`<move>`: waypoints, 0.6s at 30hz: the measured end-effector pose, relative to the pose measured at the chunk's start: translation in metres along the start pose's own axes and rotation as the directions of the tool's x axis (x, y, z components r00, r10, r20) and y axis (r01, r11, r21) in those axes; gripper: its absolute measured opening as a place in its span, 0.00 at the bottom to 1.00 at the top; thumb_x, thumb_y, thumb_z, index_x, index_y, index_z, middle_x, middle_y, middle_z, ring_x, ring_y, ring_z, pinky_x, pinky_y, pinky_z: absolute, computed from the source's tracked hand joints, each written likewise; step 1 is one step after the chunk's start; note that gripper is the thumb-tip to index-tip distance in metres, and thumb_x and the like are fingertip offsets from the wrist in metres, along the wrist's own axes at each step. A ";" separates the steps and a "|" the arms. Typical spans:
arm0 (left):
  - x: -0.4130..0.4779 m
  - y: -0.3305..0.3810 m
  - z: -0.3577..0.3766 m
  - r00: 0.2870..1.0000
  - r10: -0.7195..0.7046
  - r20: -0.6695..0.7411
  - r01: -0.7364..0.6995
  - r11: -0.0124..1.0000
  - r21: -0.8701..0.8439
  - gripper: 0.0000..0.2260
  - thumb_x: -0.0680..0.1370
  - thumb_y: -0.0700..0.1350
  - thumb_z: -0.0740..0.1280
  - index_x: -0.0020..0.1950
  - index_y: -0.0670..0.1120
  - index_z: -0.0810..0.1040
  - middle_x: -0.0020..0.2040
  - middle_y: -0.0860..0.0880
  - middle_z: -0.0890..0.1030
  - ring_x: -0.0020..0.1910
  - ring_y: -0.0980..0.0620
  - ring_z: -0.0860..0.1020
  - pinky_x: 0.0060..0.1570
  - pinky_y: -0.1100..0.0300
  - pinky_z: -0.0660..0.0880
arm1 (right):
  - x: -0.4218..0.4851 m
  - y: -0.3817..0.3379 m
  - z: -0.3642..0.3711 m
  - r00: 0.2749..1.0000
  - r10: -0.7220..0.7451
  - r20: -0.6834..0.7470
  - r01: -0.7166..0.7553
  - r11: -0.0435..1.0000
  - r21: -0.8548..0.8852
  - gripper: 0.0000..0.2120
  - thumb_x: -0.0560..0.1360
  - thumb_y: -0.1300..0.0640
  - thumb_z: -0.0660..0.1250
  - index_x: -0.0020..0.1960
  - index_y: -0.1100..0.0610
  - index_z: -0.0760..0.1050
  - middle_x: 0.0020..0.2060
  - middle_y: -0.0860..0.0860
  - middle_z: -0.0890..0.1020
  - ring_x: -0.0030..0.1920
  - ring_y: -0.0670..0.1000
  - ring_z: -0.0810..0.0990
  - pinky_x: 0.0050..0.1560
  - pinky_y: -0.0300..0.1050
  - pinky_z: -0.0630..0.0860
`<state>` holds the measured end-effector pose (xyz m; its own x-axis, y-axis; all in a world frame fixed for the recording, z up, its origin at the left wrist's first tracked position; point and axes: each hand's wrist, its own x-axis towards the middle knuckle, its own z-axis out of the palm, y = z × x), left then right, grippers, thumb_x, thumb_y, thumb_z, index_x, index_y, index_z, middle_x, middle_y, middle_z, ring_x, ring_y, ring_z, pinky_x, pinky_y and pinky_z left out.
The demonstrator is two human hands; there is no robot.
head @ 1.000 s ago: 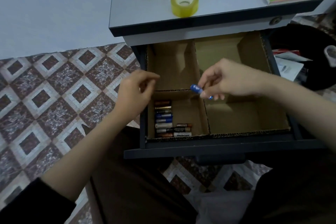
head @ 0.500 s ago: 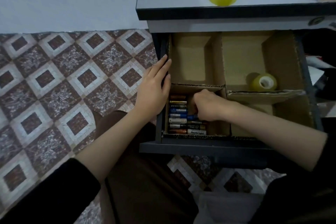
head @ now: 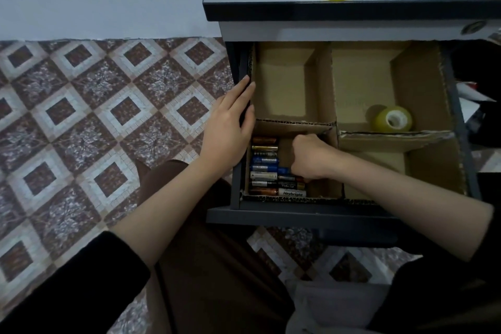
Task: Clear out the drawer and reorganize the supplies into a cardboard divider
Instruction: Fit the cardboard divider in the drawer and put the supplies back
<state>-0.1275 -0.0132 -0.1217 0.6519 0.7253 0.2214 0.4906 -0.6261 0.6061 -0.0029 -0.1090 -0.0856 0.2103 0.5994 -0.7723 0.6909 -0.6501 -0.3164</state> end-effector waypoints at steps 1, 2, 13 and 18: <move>0.000 0.000 0.000 1.000 0.003 0.000 -0.003 1.000 -0.002 0.21 0.79 0.48 0.53 0.70 0.42 0.69 0.71 0.47 0.69 0.66 0.49 0.69 0.63 0.65 0.61 | -0.001 -0.001 0.000 1.000 -0.010 -0.007 0.010 1.000 -0.011 0.11 0.76 0.67 0.61 0.35 0.60 0.68 0.34 0.53 0.72 0.30 0.49 0.72 0.26 0.36 0.69; 0.000 0.001 -0.001 1.000 0.007 -0.001 -0.007 1.000 -0.004 0.22 0.79 0.49 0.53 0.70 0.42 0.69 0.71 0.47 0.69 0.66 0.49 0.69 0.63 0.65 0.61 | -0.001 -0.001 0.000 1.000 -0.023 -0.018 0.022 0.999 -0.024 0.09 0.76 0.67 0.61 0.38 0.60 0.70 0.37 0.53 0.72 0.32 0.49 0.73 0.27 0.37 0.71; -0.001 0.001 -0.001 1.000 0.014 -0.020 -0.013 1.000 0.029 0.19 0.80 0.45 0.56 0.70 0.43 0.69 0.71 0.48 0.68 0.66 0.48 0.70 0.61 0.63 0.64 | -0.013 0.001 -0.001 0.987 -0.157 -0.031 0.151 0.978 -0.145 0.13 0.76 0.68 0.60 0.60 0.64 0.75 0.55 0.59 0.77 0.36 0.50 0.77 0.43 0.42 0.79; -0.004 0.006 -0.003 1.000 0.016 -0.022 -0.014 0.997 0.075 0.19 0.79 0.44 0.57 0.68 0.42 0.71 0.70 0.47 0.70 0.61 0.47 0.75 0.53 0.61 0.71 | -0.029 0.008 -0.004 0.951 -0.302 -0.057 0.296 0.950 -0.099 0.16 0.77 0.64 0.61 0.64 0.56 0.75 0.60 0.53 0.75 0.59 0.54 0.75 0.56 0.38 0.71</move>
<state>-0.1290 -0.0191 -0.1164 0.6465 0.7214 0.2481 0.5233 -0.6560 0.5439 -0.0011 -0.1300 -0.0637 0.0302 0.7933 -0.6080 0.7872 -0.3937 -0.4746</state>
